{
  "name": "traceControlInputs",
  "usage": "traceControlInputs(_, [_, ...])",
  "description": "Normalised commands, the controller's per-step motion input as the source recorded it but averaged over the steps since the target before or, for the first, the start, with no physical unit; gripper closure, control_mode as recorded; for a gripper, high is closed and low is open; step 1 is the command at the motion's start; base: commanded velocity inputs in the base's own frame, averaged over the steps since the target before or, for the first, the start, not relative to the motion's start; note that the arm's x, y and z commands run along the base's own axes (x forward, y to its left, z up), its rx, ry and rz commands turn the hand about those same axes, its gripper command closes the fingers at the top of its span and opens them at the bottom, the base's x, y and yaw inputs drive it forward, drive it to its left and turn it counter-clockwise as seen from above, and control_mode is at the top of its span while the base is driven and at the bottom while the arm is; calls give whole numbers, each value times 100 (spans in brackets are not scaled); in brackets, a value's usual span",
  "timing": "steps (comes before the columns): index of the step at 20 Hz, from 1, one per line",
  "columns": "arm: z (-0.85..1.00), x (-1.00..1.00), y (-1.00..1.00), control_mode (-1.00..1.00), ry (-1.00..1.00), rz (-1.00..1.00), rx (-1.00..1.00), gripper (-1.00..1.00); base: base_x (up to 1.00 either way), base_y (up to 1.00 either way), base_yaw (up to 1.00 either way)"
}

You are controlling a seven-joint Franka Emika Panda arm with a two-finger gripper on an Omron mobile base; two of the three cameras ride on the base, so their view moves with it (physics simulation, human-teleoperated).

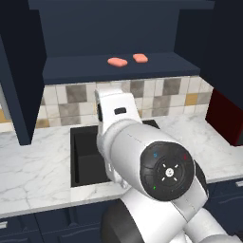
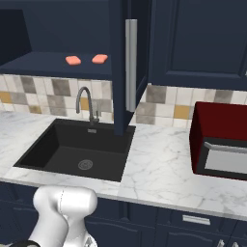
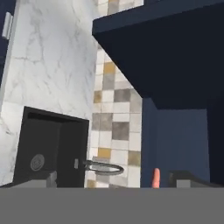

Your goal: Pick up the bar soap and bar soap from the sink, and place them back in the cabinet, and close the cabinet doors.

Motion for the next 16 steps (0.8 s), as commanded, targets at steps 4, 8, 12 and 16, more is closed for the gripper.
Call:
traceControlInputs(4, [0, -7, 43, -100, -13, 13, -15, -100, 0, 0, 0])
traceControlInputs(8, [0, 0, 49, -100, -11, 10, -12, -100, 0, 0, 0])
traceControlInputs(12, [-2, 0, 49, -100, -8, 8, -6, -100, 0, 0, 0])
traceControlInputs(16, [-2, 0, 43, -100, -6, 4, -1, -100, 0, 0, 0])
